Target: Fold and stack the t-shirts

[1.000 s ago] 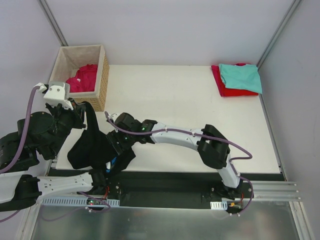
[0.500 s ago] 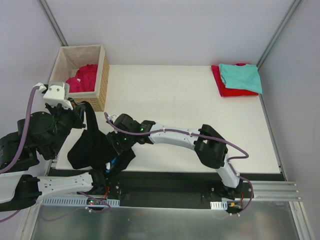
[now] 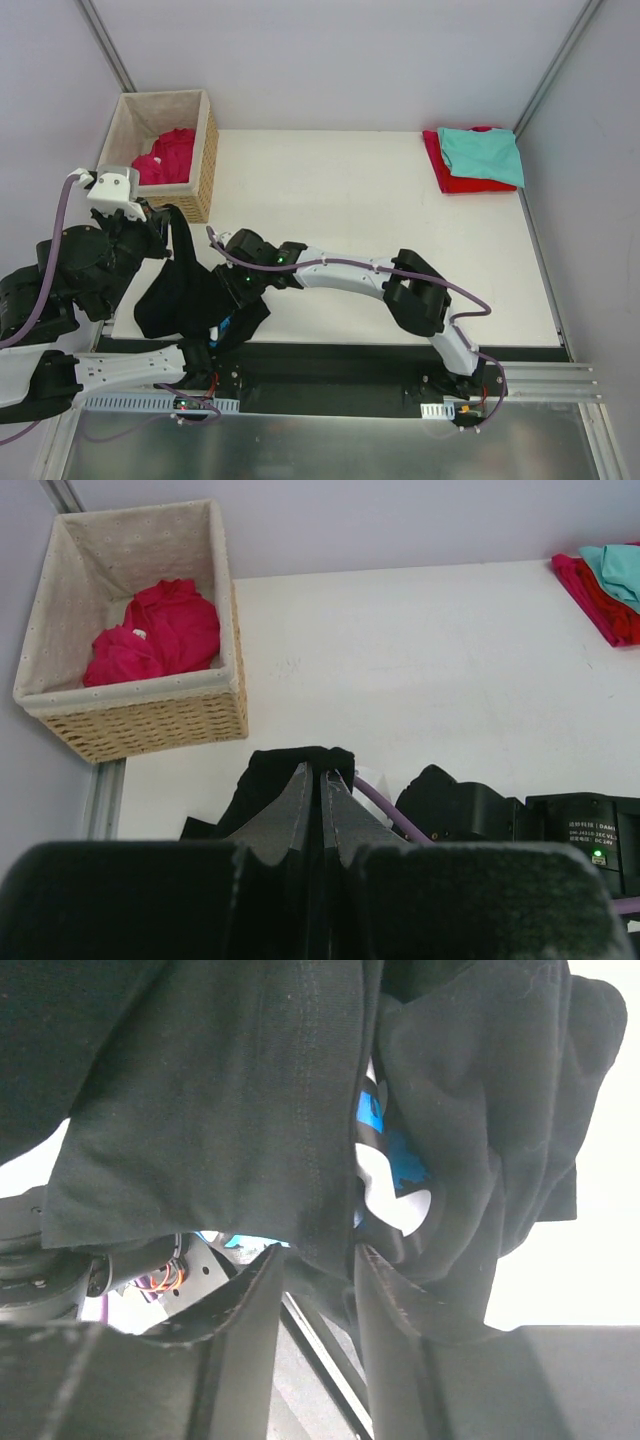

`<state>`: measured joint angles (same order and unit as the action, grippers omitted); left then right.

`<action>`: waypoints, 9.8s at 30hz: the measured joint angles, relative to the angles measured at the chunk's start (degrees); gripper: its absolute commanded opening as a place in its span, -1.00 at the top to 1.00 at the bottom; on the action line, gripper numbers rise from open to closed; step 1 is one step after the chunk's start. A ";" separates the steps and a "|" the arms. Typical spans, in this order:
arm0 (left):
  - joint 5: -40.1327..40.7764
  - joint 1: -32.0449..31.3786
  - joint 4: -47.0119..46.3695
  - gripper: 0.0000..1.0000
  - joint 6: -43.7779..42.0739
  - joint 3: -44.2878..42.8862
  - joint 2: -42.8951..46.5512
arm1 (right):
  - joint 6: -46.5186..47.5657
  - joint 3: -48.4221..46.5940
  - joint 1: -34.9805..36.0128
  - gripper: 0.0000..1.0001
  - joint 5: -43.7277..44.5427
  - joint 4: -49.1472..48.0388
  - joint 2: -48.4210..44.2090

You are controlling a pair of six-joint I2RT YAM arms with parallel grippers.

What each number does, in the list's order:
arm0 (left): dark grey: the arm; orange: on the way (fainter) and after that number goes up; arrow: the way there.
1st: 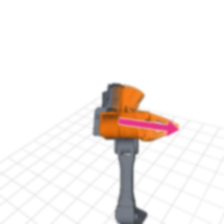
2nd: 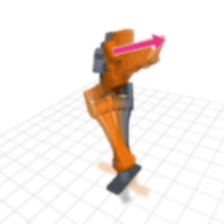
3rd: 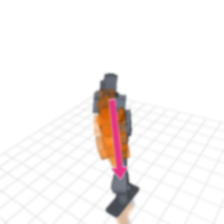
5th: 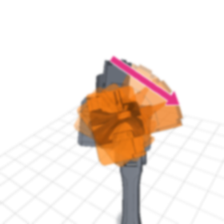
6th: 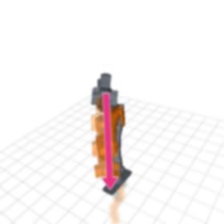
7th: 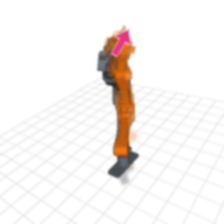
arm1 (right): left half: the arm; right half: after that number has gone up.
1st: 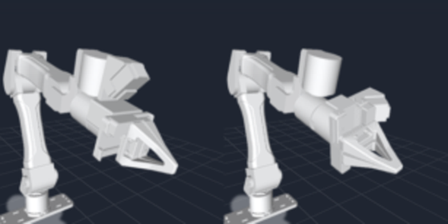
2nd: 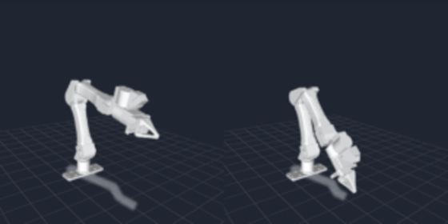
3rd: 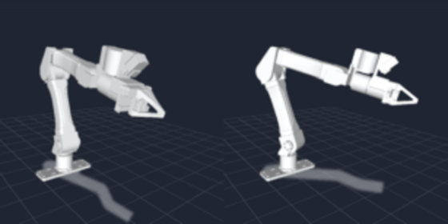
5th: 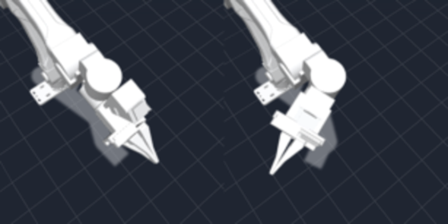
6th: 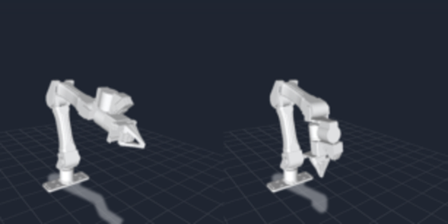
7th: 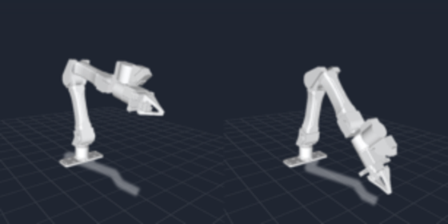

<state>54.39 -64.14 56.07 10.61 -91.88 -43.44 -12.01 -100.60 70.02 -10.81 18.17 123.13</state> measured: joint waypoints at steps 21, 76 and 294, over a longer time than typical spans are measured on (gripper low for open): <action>-0.13 0.00 -0.35 1.00 0.31 0.44 -0.22 | 4.37 11.89 -0.76 0.99 16.41 3.06 -16.06; -59.76 0.00 -34.58 1.00 -16.37 -12.96 0.61 | 39.10 -15.93 -12.46 0.99 18.51 7.93 -75.49; -49.72 57.31 -40.74 -0.98 36.24 68.89 -3.43 | 4.87 42.12 -42.84 -0.93 1.84 -7.26 -52.57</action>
<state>4.67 -6.83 15.33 46.85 -22.98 -46.87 -7.14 -58.48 27.18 -8.97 10.92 70.57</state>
